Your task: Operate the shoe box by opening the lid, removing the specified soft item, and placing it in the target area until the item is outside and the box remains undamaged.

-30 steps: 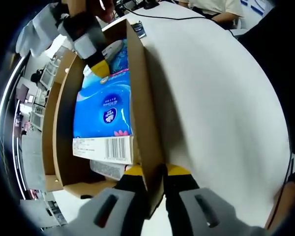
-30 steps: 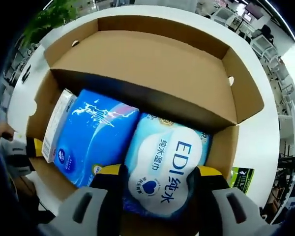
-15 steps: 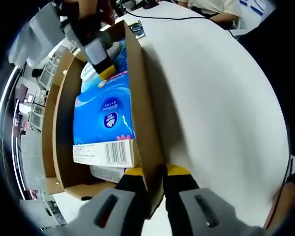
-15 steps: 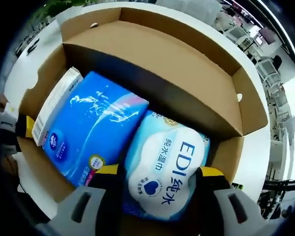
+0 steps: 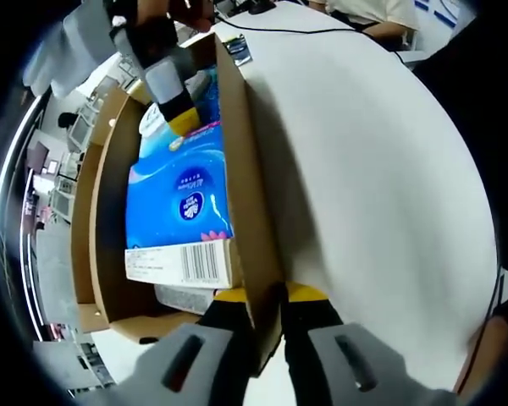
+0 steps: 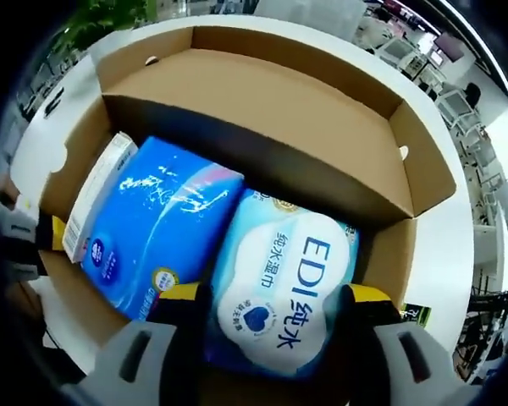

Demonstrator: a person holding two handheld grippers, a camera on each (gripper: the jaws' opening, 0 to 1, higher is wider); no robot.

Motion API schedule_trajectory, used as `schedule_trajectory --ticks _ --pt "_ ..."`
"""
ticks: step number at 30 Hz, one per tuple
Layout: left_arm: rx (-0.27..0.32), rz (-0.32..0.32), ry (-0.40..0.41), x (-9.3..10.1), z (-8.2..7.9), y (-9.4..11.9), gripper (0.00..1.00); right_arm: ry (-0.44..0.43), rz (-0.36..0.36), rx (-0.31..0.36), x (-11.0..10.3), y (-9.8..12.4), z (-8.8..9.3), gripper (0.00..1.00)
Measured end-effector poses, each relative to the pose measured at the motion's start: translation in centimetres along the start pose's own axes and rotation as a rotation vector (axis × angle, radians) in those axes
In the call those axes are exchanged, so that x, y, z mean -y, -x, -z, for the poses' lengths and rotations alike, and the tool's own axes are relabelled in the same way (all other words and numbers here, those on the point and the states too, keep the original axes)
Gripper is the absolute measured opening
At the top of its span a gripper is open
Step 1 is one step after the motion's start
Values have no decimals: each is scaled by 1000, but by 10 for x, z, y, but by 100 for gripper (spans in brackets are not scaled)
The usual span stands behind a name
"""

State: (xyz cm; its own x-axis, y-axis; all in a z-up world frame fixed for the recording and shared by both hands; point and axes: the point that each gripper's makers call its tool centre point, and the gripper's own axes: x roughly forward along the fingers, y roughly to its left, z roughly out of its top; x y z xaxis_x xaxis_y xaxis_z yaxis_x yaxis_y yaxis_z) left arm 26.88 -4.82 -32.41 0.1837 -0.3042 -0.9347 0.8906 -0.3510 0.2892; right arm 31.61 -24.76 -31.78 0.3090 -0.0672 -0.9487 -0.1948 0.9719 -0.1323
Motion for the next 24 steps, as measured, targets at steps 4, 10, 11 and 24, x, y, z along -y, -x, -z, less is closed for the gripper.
schedule_trajectory --ticks 4,10,11,24 --pt "-1 -2 1 0 0 0 9 -10 -8 -38 0 -6 0 66" --pt "2 -1 -1 0 1 0 9 -14 -38 -91 -1 -12 2 66" --pt "2 -1 -1 0 1 0 9 -17 -42 -95 -1 -13 2 66" --pt "4 -2 -4 1 0 0 9 -46 -54 -141 -8 -20 14 69"
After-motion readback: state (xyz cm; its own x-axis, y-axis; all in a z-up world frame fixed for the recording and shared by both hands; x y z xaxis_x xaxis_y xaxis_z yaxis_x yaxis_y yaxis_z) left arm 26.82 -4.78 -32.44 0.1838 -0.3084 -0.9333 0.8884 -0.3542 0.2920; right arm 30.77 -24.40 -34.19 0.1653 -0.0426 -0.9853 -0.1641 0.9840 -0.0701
